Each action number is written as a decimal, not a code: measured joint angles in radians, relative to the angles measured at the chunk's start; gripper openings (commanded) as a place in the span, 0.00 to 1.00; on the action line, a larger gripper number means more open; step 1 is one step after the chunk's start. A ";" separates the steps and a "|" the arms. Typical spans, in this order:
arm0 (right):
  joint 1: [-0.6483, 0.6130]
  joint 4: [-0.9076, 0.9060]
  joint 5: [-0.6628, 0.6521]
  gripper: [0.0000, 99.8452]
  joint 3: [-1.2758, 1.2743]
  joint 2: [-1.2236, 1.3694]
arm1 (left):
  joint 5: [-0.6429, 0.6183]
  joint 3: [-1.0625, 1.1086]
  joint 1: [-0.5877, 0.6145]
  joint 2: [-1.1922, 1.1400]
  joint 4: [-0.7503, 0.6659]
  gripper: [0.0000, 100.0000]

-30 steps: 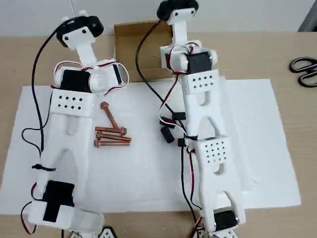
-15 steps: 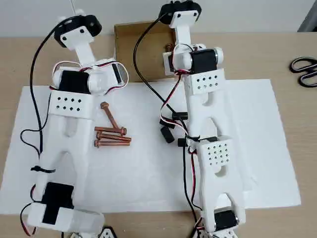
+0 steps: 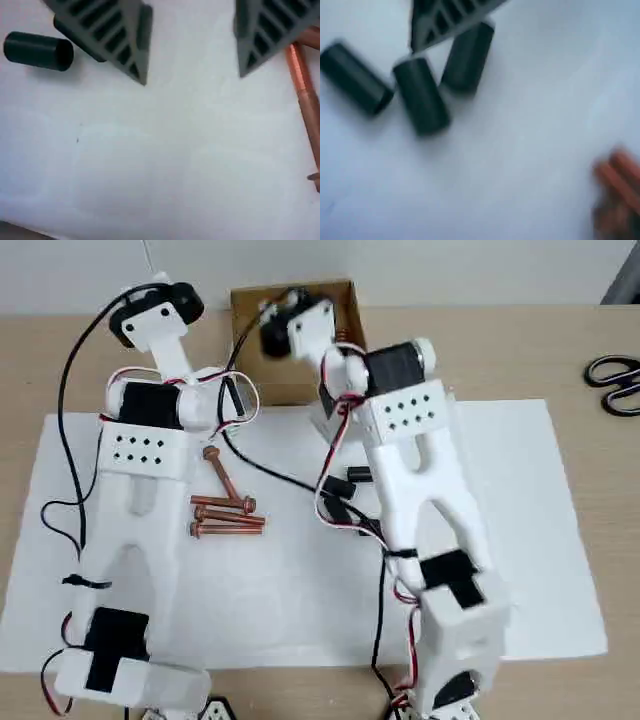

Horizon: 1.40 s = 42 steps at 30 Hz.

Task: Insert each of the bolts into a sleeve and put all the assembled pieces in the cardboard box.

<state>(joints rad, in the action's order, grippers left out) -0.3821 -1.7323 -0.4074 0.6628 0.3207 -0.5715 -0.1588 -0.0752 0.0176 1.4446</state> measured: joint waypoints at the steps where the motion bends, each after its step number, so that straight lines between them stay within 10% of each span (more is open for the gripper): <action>1: 0.008 0.000 -0.032 0.21 -0.040 -0.008 | 0.000 0.000 0.000 0.000 0.000 0.11; 13: 0.101 0.003 -0.417 0.21 -0.265 -0.009 | 0.000 0.000 0.000 0.000 0.000 0.11; 42: 0.028 0.003 -0.689 0.20 -0.482 -0.026 | 0.000 0.000 -0.003 0.000 0.000 0.11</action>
<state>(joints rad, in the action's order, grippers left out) -0.3544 -1.7292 -1.0963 0.1811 0.2946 -0.5715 -0.1588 -0.0783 0.0176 1.4446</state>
